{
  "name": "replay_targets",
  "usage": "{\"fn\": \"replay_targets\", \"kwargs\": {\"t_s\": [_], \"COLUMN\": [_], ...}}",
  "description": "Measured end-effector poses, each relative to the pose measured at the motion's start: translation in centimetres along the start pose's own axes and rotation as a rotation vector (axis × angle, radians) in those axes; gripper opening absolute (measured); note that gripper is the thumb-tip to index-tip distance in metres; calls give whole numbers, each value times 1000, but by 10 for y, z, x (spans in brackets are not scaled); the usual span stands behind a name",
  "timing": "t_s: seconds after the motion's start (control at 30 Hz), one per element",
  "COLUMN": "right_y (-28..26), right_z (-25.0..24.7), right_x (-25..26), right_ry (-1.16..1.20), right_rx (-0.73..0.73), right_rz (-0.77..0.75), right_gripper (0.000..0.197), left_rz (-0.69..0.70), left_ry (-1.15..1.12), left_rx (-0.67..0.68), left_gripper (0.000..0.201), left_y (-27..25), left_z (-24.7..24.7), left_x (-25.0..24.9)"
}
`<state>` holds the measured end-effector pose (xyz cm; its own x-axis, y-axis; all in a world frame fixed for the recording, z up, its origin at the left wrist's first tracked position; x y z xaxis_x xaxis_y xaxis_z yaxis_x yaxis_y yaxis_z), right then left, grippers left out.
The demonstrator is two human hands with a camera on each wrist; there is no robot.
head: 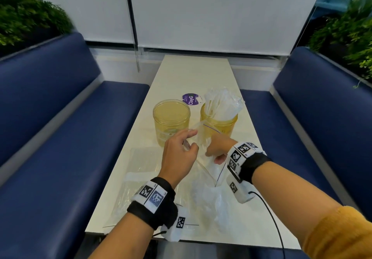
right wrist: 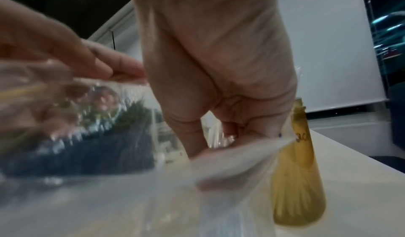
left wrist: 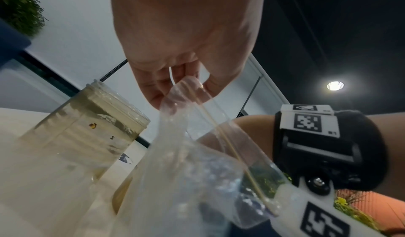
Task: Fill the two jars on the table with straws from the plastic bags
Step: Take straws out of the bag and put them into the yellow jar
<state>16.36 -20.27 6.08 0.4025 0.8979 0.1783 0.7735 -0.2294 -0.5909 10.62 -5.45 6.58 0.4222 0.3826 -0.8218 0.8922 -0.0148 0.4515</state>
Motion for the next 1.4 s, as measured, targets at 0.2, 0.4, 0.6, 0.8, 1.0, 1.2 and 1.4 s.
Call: {"fn": "replay_targets", "kwargs": {"t_s": [0.2,0.4,0.6,0.8,1.0,1.2,1.4], "right_y": [-26,-49,-55,-66,-71,-55,-59], "right_z": [-29,-46,-59,-61,-58,-47,-15], "right_x": [9,32,28,31,31,22,32], "right_ry": [54,-107,-101,-25,112,561,450], "right_rx": [-124,-350,-435,-475,-434,-325,-225], "right_rz": [-177,-389,-472,-605,-786,-748,-843], "right_gripper": [19,30,36,47,35,84,30], "left_rz": [-70,-104,-108,-213,-263,-146,-183], "left_ry": [123,182,185,-67,-319,-306,-244], "left_rx": [51,120,143,125,82,53,14], "left_gripper": [54,89,72,34,14,20,20], "left_y": [2,12,19,19,19,22,20], "left_z": [6,16,12,22,23,20,20], "left_x": [2,4,5,2,-3,-13,-10]}}
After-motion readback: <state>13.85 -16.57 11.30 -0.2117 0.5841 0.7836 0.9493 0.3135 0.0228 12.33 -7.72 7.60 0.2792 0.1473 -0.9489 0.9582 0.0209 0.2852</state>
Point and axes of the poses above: each hand's wrist, its own y-axis towards the middle knuckle, its own z-axis out of the palm, x = y × z, the point moved 4 cm from there along y, towards the middle knuckle, and after that the axes turned 9 degrees about z, right-handed, at the moved point
